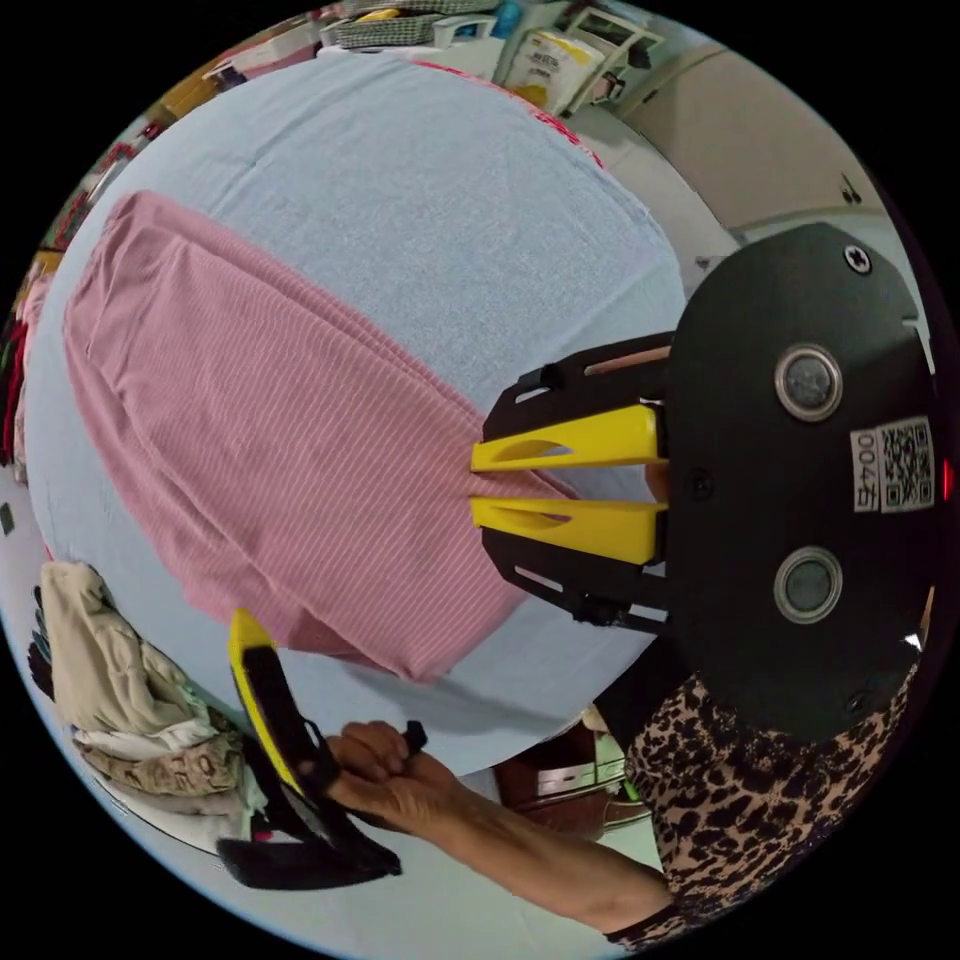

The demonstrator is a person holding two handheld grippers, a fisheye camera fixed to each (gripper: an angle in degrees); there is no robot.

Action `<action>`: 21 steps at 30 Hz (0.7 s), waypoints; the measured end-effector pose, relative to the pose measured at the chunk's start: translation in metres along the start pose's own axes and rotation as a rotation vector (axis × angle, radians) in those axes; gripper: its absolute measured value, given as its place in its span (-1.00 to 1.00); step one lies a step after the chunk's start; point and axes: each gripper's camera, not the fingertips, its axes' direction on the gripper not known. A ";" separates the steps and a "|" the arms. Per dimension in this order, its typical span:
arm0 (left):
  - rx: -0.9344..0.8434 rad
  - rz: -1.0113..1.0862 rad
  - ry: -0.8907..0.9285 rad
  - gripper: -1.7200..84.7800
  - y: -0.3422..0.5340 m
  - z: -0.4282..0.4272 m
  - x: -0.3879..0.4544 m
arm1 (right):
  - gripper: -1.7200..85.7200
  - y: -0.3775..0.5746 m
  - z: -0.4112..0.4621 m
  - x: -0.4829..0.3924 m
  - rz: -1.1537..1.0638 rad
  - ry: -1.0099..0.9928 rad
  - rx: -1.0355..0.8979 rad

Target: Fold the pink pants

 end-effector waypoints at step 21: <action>-0.174 0.090 0.087 -0.94 0.067 0.029 0.018 | -0.86 0.131 0.091 0.088 0.023 -0.280 0.355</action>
